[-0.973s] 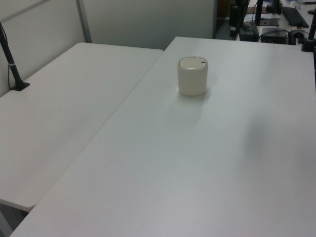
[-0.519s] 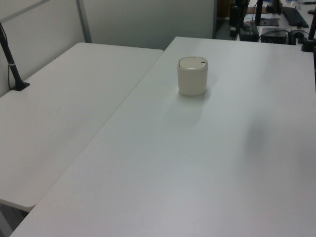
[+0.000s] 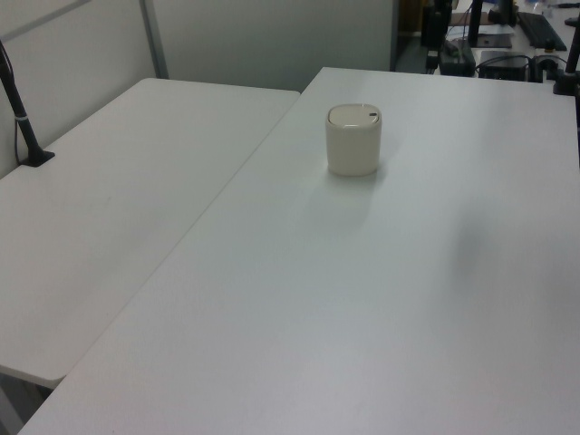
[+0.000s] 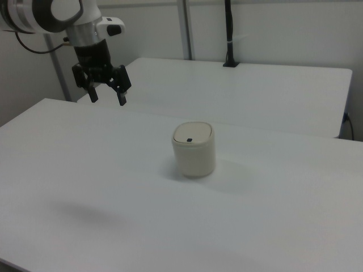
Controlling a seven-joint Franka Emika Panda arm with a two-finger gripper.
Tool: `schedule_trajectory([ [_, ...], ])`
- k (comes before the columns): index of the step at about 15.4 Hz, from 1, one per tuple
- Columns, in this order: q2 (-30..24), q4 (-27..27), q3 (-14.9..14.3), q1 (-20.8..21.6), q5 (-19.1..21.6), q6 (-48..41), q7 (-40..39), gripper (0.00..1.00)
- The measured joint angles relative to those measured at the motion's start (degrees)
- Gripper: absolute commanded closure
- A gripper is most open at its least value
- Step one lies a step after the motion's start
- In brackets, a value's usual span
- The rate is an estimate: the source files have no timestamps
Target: Open the trash bin
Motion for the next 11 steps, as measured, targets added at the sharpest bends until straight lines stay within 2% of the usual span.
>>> schedule_trajectory([
  [1,0.0,0.0,0.0,-0.4,0.0,0.0,-0.3,0.71],
  [3,0.0,0.0,0.0,-1.2,0.0,0.0,-0.3,0.99],
  [8,0.5,-0.4,0.0,-3.4,0.2,7.5,-0.4,1.0],
  [11,1.9,-0.7,-1.1,-4.9,2.8,13.6,-0.3,1.0],
])
